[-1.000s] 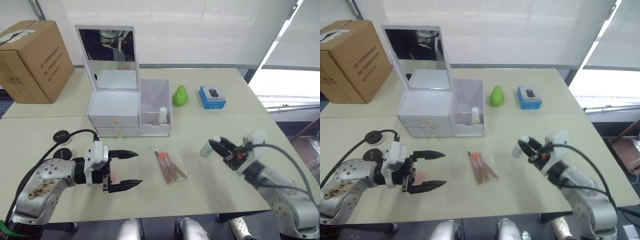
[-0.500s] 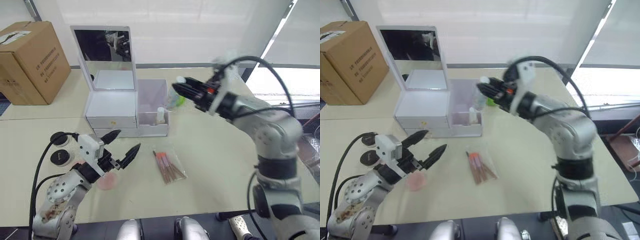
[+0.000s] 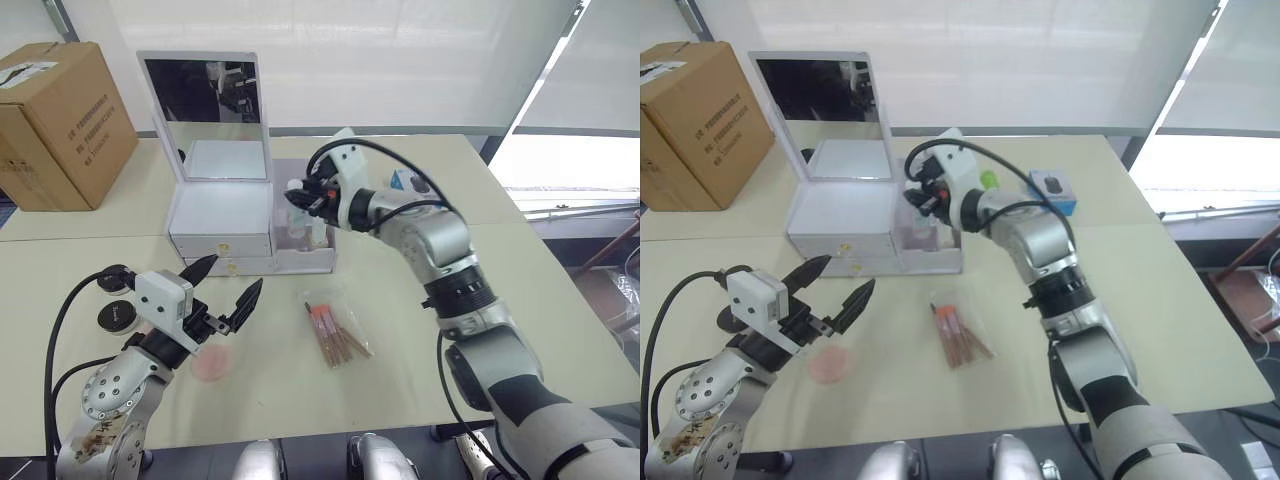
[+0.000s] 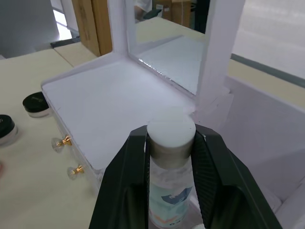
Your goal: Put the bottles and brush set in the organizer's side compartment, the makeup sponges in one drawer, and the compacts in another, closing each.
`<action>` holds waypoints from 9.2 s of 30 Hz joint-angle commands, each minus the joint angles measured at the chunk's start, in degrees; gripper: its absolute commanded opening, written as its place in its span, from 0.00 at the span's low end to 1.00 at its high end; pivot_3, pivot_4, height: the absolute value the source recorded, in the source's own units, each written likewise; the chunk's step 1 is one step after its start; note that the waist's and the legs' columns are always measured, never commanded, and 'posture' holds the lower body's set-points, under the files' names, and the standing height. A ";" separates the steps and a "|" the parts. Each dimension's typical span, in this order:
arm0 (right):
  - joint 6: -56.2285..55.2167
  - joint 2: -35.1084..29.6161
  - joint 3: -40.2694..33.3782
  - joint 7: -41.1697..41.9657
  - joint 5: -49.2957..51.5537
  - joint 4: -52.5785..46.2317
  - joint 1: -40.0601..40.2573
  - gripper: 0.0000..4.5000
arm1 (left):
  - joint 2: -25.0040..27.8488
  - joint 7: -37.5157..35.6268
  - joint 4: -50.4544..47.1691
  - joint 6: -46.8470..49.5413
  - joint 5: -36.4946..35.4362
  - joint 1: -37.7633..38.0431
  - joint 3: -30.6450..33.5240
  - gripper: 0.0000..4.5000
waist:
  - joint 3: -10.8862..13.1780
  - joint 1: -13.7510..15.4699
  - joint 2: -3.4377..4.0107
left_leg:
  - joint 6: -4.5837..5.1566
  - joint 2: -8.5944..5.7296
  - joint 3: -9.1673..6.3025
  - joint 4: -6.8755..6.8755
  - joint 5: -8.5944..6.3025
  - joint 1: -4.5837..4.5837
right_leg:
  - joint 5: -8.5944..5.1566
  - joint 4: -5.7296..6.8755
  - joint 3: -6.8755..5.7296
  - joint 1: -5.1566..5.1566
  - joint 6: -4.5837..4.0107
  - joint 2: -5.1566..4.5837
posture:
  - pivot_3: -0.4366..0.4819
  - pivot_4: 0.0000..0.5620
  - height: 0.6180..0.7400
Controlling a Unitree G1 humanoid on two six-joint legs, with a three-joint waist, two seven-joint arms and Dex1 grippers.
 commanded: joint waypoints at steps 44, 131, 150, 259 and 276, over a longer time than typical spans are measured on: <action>10.84 1.32 -14.86 3.87 1.13 -19.56 -2.96 0.94 | 2.45 -3.26 0.73 2.95 -6.73 -4.49 5.28 1.00 | 0.04 -0.40 0.06 | -0.01 -0.01 -0.20 0.00 -0.01 0.02 | -0.01 -0.06 -0.11 0.03 -0.01 -0.01 | 0.48 0.27 1.00; 49.36 -9.55 -3.08 15.06 18.32 4.07 14.19 0.95 | 2.93 -24.13 32.37 4.71 12.02 -23.34 -29.86 0.02 | -0.79 -0.30 0.06 | 0.59 -0.21 -0.89 0.21 0.16 -0.07 | 0.71 -0.37 -0.26 0.00 0.05 0.23 | 0.48 0.27 1.00; 43.12 -11.57 7.29 25.75 10.46 9.68 10.53 0.95 | 3.10 -24.88 32.78 3.99 12.63 -23.13 -29.45 0.02 | -1.14 -0.72 -0.01 | 0.88 -0.89 -1.37 0.20 0.01 0.09 | 0.64 0.00 1.40 -0.30 0.26 0.87 | 0.48 0.27 1.00; -34.93 12.14 -26.75 -3.80 -10.32 58.25 -25.27 0.80 | -2.51 20.94 -13.77 24.29 4.43 -16.91 -5.36 1.00 | -0.37 -1.22 0.25 | 1.40 -1.26 -2.03 0.14 -0.30 0.13 | 0.79 -0.06 1.70 -0.27 -0.23 1.04 | 0.48 0.27 1.00; -26.94 3.22 -22.74 14.14 -8.05 36.14 -17.29 1.00 | -1.11 16.77 -10.21 23.27 3.74 -16.10 -2.44 1.00 | -0.35 -0.97 0.24 | 1.40 -1.27 -2.08 0.15 -0.30 0.19 | 0.78 -0.08 1.63 -0.13 -0.17 1.03 | 0.48 0.27 1.00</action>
